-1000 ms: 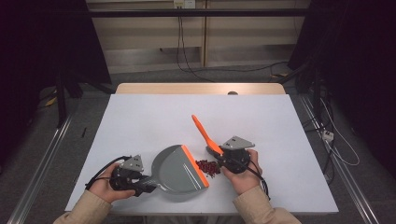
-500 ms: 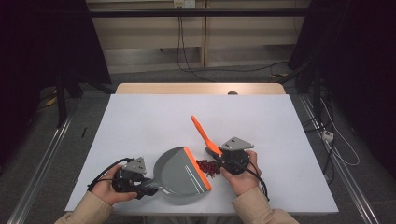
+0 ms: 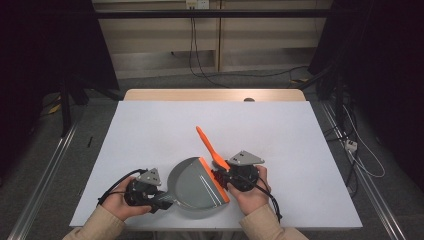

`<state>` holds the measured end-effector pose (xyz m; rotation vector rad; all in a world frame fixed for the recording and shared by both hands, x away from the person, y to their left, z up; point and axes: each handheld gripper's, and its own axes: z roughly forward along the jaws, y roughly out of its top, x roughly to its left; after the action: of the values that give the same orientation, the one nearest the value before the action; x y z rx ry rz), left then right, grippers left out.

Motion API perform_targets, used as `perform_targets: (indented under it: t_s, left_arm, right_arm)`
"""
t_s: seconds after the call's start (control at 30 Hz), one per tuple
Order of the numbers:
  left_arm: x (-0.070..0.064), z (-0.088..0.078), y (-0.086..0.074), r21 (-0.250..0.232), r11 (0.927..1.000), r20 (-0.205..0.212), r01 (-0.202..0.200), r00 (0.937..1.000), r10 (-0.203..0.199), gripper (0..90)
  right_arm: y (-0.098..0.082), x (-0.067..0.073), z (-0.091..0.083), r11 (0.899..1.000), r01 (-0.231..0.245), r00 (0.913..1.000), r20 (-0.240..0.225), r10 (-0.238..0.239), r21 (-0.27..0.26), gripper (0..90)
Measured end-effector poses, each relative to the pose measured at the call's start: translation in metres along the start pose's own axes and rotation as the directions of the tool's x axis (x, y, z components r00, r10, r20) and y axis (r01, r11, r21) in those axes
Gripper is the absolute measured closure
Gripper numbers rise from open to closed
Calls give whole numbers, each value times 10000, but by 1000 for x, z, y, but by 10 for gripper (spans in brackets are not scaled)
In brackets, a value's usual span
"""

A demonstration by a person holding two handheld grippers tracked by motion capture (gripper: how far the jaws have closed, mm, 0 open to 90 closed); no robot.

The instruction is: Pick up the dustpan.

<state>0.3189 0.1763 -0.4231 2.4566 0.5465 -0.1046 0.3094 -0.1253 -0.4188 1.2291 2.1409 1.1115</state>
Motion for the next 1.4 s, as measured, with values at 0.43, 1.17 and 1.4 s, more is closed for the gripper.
perform_targets:
  t_s: [0.43,1.17,1.4]
  left_arm:
    - [-1,3,1,-4,9999,5,160,9999,-160,623]
    - [3,6,-5,15,9996,-49,271,9996,-270,625]
    - [4,7,-6,-168,9992,-128,356,9993,-358,624]
  right_arm:
    - [0,15,7,9981,-424,9990,-127,419,-444,709]
    - [25,9,2,9893,-520,9982,-360,475,-1363,715]
    - [13,-16,4,9932,-454,9985,270,485,-1072,715]
